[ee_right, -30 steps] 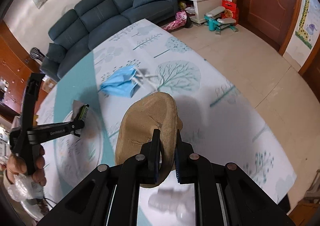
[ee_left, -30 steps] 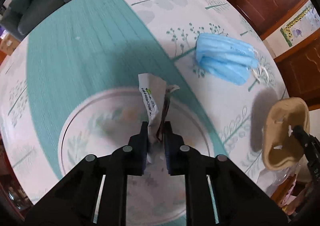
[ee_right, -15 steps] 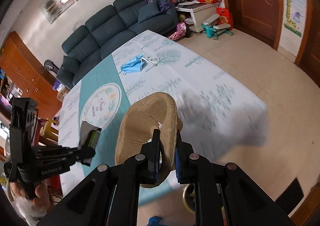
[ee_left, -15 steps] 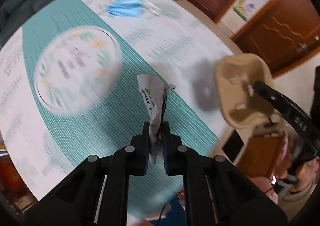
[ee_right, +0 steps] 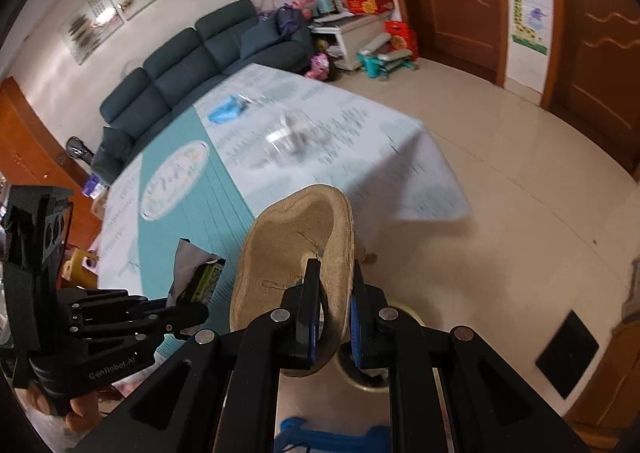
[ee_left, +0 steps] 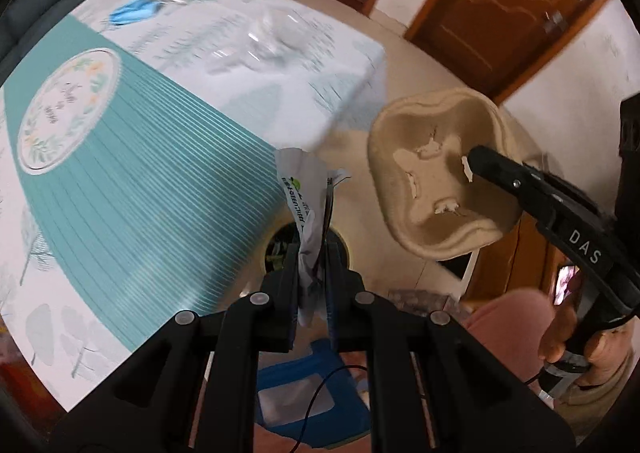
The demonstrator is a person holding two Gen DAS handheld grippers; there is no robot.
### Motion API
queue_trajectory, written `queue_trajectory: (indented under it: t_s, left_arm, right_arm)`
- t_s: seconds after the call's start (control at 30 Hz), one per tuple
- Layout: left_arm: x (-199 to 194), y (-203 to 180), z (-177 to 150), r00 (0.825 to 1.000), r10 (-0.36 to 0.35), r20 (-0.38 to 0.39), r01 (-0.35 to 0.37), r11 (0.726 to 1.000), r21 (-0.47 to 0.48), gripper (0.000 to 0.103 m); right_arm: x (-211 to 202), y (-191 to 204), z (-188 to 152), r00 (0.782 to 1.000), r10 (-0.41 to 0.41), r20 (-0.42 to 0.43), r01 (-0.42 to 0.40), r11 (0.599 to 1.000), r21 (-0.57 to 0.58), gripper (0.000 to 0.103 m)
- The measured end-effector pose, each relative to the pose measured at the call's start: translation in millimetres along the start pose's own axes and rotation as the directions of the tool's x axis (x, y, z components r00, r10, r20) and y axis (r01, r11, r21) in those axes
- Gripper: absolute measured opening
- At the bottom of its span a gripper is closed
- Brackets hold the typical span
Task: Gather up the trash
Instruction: 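Carry cup holder and wrapper over the bin and open both tools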
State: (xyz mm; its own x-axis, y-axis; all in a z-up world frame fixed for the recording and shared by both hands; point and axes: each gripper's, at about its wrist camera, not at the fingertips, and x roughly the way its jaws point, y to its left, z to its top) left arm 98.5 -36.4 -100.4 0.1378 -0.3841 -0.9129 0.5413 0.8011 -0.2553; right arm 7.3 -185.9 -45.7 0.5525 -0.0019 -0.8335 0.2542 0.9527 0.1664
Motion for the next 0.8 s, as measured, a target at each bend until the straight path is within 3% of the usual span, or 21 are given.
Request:
queue_trajectory:
  t_s: [0.2,0.37,0.6,0.8]
  left_arm:
    - [52,-29,-25,0.995,0.017,-0.097,-0.011,0.998,0.067,0.008]
    - [98,-44,-41,0.983,0.060,-0.175,-0.038,0.991,0.125,0.008]
    - [163,-51,-56,0.952,0.104,-0.288,-0.062,0.987,0.150,0.008]
    - [219,-60,-62,0.918,0.160,-0.364,-0.093,0.977,0.194,0.008]
  right_arm:
    - [28,-29,-49,0.994,-0.079,-0.081,0.082,0.996,0.036,0.012]
    - [74,-53,-91,0.973,-0.143,-0.179,0.154,0.987,0.049,0.012]
    - [136,-82,-133,0.921,-0.220,-0.321,0.239,0.971,0.020,0.012]
    - [185,-96,-149,0.870,-0.299,-0.393,0.310,0.950,-0.038,0.012]
